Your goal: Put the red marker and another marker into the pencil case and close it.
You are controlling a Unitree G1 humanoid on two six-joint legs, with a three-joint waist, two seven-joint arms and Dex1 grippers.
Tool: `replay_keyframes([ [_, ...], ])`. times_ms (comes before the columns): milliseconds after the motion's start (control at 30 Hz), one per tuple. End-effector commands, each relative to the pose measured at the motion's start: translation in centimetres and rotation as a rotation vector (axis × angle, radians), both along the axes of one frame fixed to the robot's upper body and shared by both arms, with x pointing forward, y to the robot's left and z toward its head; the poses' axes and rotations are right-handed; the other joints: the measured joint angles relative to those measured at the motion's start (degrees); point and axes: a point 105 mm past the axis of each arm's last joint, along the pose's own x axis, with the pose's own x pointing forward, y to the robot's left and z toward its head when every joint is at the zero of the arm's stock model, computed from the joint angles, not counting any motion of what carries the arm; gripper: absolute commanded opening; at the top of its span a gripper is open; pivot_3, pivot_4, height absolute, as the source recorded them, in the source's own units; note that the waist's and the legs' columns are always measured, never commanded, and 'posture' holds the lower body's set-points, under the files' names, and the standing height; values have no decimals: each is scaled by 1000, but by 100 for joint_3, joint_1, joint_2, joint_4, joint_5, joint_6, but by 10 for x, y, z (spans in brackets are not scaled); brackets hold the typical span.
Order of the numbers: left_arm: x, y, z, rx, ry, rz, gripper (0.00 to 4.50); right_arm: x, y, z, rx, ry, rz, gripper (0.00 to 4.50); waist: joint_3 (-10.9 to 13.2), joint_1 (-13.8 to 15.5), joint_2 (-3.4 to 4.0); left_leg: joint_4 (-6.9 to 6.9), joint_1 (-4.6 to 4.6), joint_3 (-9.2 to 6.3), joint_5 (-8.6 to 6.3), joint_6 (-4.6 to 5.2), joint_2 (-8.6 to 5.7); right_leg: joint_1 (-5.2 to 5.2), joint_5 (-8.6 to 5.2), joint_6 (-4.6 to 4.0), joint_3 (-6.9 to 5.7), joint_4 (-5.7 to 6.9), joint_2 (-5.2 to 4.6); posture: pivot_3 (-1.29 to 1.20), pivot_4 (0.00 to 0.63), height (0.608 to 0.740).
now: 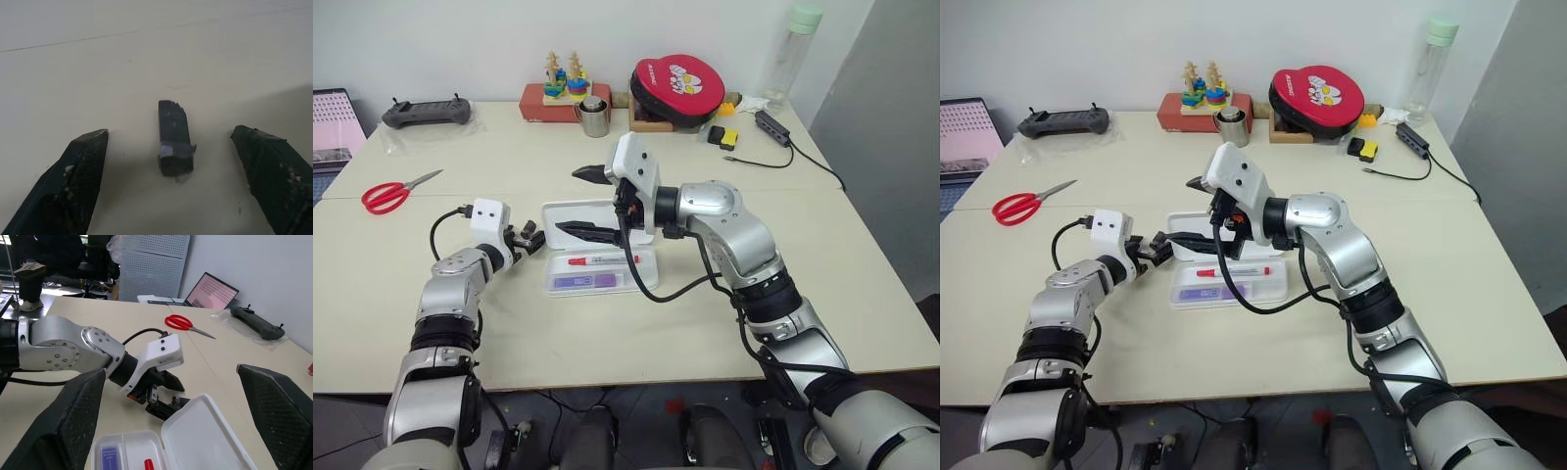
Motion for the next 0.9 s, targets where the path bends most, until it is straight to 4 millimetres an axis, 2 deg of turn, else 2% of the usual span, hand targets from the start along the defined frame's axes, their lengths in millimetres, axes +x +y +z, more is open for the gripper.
replay_keyframes([
  [33,4,-1,3,12,-15,-9,3193,-3,-4,15,33,-44,-14,4500,0,-2,0,0,0,1,0,0,0,-2,0,0,1,3,0,0,150,740],
  [467,-8,15,0,10,-4,66,751,6,-13,21,56,-51,-65,4500,0,-16,0,7,3,10,1,0,9,-6,1,0,2,13,2,0,150,740],
  [567,-13,24,19,-60,-92,126,446,8,-18,24,67,-57,-76,4500,0,-64,0,7,2,13,1,0,14,-7,12,-18,3,11,5,0,150,740],
  [633,-17,21,48,-129,-218,115,445,9,-24,28,80,-60,-82,4500,0,-93,0,6,0,18,0,0,20,-15,21,-33,7,12,7,0,150,740],
  [733,-35,-15,121,-294,-493,-90,438,3,-45,41,141,-33,-63,4500,2,-47,-5,7,-15,17,2,-3,33,-26,27,-43,3,11,15,0,150,740],
  [767,-43,-29,134,-317,-530,-173,438,0,-51,44,155,-21,-52,4500,3,-8,-7,8,-22,12,7,-12,37,-27,27,-44,-4,9,17,0,150,740],
  [800,-50,-45,144,-319,-550,-268,438,-3,-57,45,162,-7,-40,4500,3,19,-7,8,-26,12,10,-18,40,-29,28,-45,-6,7,20,0,150,740],
  [833,-59,-72,148,-290,-519,-408,438,-6,-66,44,155,1,-34,4500,3,28,-7,9,-36,11,11,-19,42,-28,28,-45,-7,1,20,0,150,740],
  [900,-74,-116,138,-191,-424,-633,438,-9,-80,40,130,17,-51,4500,2,38,-9,13,-36,18,11,-19,37,-22,30,-43,-1,-5,18,0,150,740],
])
